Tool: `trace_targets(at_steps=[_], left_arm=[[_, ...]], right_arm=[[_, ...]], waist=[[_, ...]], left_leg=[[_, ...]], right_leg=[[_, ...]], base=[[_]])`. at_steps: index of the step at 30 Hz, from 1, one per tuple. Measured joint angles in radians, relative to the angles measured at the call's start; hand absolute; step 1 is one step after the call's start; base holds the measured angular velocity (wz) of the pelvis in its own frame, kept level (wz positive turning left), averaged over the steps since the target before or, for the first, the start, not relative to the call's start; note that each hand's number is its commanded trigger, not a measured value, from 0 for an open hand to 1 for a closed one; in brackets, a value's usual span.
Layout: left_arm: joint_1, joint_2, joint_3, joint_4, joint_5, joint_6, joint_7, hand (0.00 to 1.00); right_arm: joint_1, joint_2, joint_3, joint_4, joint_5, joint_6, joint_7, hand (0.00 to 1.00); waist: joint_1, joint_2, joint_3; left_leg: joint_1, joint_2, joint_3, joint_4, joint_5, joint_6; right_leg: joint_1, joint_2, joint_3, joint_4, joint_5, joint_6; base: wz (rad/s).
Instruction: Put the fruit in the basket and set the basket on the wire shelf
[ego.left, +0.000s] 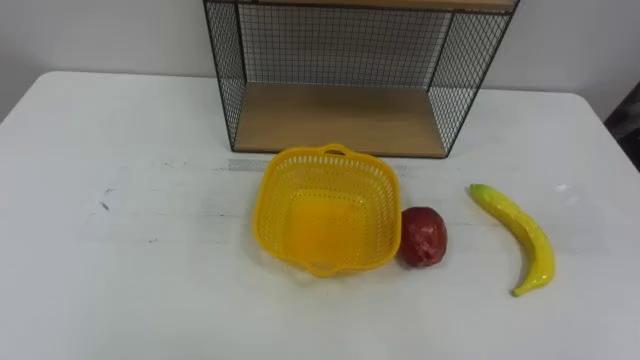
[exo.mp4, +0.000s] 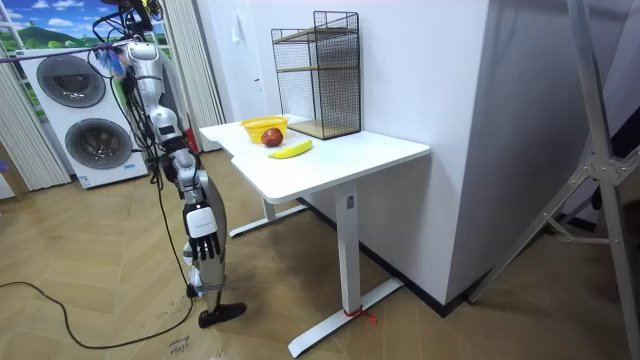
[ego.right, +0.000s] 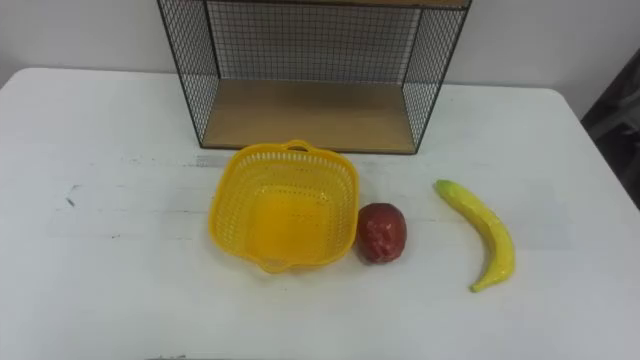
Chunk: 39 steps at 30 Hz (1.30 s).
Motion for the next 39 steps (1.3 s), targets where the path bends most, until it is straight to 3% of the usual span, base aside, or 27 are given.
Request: trace_targets(at_steps=[21, 26, 33, 39], left_arm=[[0.007, 0.000, 0.000, -0.001, 0.000, -0.002, 0.001, 0.00], [0.010, 0.000, 0.002, -0.001, 0.000, -0.004, 0.001, 0.00], [0.012, -0.001, 0.008, -0.001, -0.001, -0.010, 0.007, 0.00], [0.040, -0.003, 0.104, -0.014, -0.001, -0.031, 0.033, 0.00]], right_arm=[[0.005, 0.000, -0.001, -0.005, 0.051, -0.002, -0.021, 0.00], [0.002, 0.002, -0.036, -0.002, 0.080, -0.009, -0.051, 0.00], [0.007, 0.006, -0.136, 0.000, 0.374, -0.024, -0.156, 0.00], [0.023, 0.007, -0.332, -0.008, 0.754, -0.057, -0.267, 0.00]], waist=[[-0.002, 0.017, 0.0000], [-0.008, 0.018, -0.0003], [-0.030, 0.014, 0.0010], [-0.071, 0.005, -0.0010]], left_leg=[[0.003, 0.000, 0.000, -0.011, 0.000, 0.000], [0.002, 0.000, 0.000, -0.010, 0.000, 0.000], [0.015, -0.001, 0.002, -0.017, 0.000, 0.000], [0.016, -0.001, 0.002, -0.016, 0.000, 0.000]], right_leg=[[-0.002, 0.002, 0.002, 0.011, -0.001, 0.000], [0.002, 0.001, 0.002, 0.011, -0.001, 0.001], [-0.002, 0.005, 0.026, 0.012, -0.004, 0.001], [-0.001, 0.005, 0.026, 0.013, -0.009, 0.001]], base=[[0.00], [0.00], [-0.06], [-0.03]])
